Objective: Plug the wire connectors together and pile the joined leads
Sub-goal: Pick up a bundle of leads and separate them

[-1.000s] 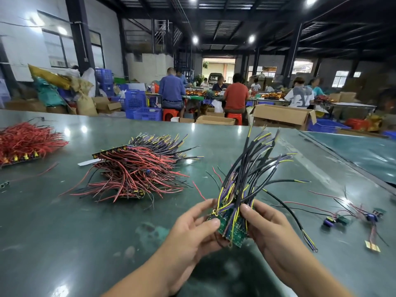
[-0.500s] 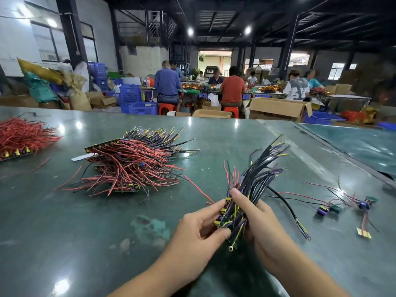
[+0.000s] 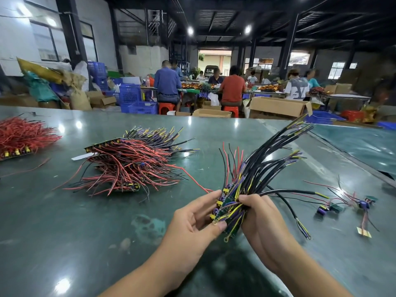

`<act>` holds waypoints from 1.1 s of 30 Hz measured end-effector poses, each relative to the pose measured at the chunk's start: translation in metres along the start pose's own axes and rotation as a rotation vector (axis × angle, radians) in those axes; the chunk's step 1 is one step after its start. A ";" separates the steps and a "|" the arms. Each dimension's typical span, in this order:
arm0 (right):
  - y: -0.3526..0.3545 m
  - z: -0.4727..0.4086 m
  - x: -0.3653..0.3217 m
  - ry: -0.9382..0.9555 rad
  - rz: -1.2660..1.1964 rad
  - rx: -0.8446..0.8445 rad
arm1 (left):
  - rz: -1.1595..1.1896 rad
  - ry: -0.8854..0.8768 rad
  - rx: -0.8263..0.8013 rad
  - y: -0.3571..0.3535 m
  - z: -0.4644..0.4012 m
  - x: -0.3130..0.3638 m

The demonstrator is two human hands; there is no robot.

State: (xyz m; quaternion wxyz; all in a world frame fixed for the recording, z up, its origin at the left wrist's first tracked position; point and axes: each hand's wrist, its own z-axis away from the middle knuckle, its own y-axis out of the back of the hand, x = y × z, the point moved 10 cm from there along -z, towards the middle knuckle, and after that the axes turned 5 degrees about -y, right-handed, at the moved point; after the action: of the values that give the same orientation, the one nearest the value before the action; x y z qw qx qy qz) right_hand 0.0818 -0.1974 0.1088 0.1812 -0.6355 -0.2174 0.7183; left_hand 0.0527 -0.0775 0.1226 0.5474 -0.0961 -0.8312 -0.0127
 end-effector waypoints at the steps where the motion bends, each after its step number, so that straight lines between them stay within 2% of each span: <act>1: -0.001 0.000 0.000 -0.003 -0.002 -0.015 | 0.001 -0.010 0.002 0.000 0.000 0.001; 7: -0.018 0.005 -0.004 0.013 0.056 -0.134 | -0.101 -0.176 0.055 0.006 0.000 0.013; 9: -0.018 0.005 -0.002 0.007 0.067 -0.121 | -0.186 -0.219 0.059 0.006 0.001 0.016; 15: -0.018 0.005 -0.004 -0.032 -0.134 -0.150 | -0.355 -0.390 -0.048 -0.005 0.007 0.034; 17: -0.016 0.005 -0.007 -0.015 -0.180 -0.137 | -0.328 -0.408 0.016 0.002 0.009 0.039; 19: -0.016 0.005 -0.008 0.012 -0.218 -0.135 | -0.308 -0.274 0.202 0.022 0.006 0.033; 21: -0.019 0.006 -0.009 0.046 -0.211 -0.177 | -0.259 0.009 0.287 0.034 0.004 0.009; 23: -0.023 0.006 -0.010 0.074 -0.185 -0.258 | -0.026 0.347 0.155 0.016 0.009 -0.025; 25: -0.027 0.005 -0.007 0.058 -0.186 -0.332 | 0.269 0.557 0.001 -0.013 0.021 -0.039; 27: -0.028 0.001 -0.003 0.030 -0.187 -0.359 | 0.452 0.561 -0.023 -0.021 0.021 -0.039; 29: -0.026 -0.002 -0.005 0.041 -0.155 -0.350 | 0.547 0.493 0.023 -0.015 0.015 -0.036; 31: -0.029 0.001 -0.005 0.059 -0.057 -0.376 | 0.594 0.412 0.097 -0.003 0.008 -0.031; 33: -0.029 0.003 0.004 -0.013 0.047 -0.372 | 0.593 0.345 0.157 0.009 0.002 -0.028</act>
State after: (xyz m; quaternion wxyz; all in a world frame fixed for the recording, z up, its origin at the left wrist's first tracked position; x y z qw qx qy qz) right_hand 0.0781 -0.1711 0.1216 0.0423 -0.6585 -0.3325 0.6738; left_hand 0.0630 -0.0723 0.0952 0.6655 -0.2876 -0.6607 0.1946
